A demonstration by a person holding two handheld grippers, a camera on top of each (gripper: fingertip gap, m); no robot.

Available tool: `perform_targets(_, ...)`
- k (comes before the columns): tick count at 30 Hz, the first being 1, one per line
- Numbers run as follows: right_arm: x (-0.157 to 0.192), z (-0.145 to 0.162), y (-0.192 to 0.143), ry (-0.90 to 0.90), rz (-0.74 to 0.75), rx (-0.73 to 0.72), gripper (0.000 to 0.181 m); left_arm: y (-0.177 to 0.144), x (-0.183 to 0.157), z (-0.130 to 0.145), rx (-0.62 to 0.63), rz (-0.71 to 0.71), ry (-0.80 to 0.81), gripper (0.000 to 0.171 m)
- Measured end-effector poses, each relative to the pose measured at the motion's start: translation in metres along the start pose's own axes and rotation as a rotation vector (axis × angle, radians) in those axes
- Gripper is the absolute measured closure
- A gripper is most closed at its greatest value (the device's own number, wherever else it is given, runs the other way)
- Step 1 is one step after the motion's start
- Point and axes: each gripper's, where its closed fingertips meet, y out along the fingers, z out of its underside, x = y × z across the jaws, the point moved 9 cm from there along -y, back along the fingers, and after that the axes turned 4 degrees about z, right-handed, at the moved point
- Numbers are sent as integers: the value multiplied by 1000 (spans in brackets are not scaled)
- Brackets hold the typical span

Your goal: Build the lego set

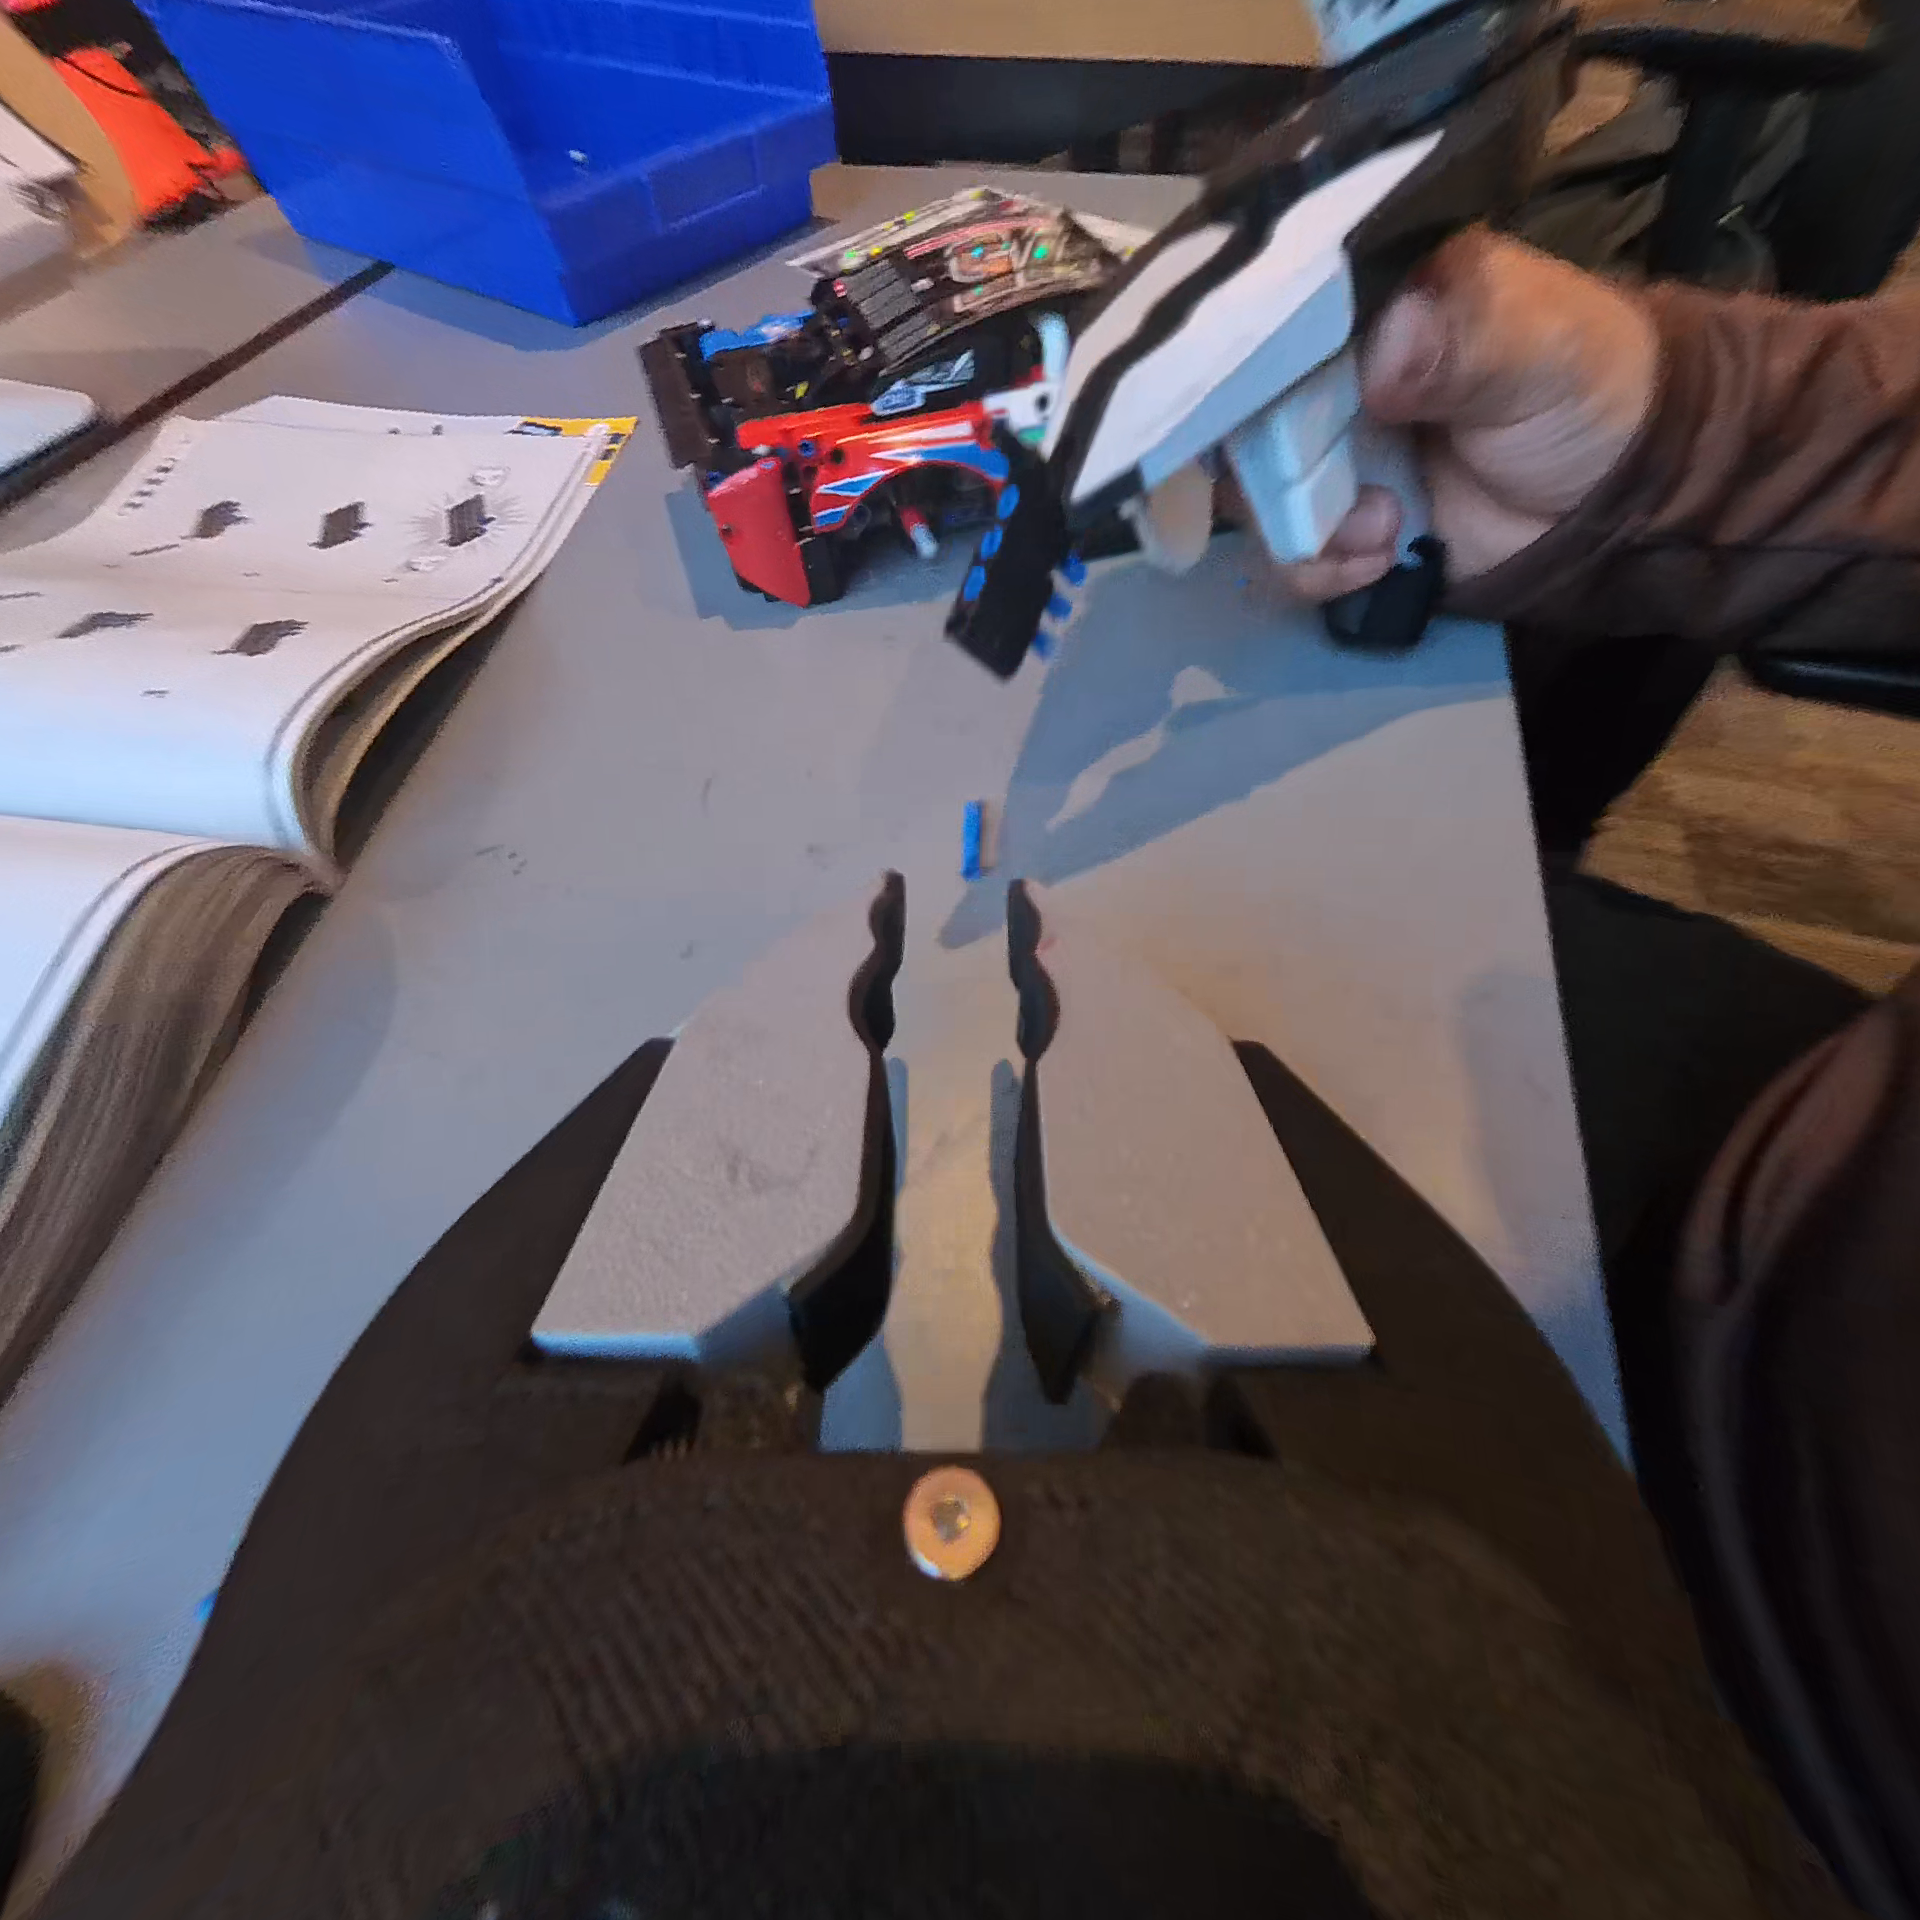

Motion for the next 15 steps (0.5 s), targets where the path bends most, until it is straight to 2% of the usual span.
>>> perform_targets(5, 5, -1, 14, -57, -33, 56, 174, 12, 9, -7, -43, 264, -208, 144)
perform_targets(11, 20, 2, 20, -149, -96, 85, 174, 16, 19, -14, -132, 633, -445, 141)
perform_targets(15, 26, 4, 20, -117, -137, 64, 173, 19, 16, -15, -128, 666, -416, 163)
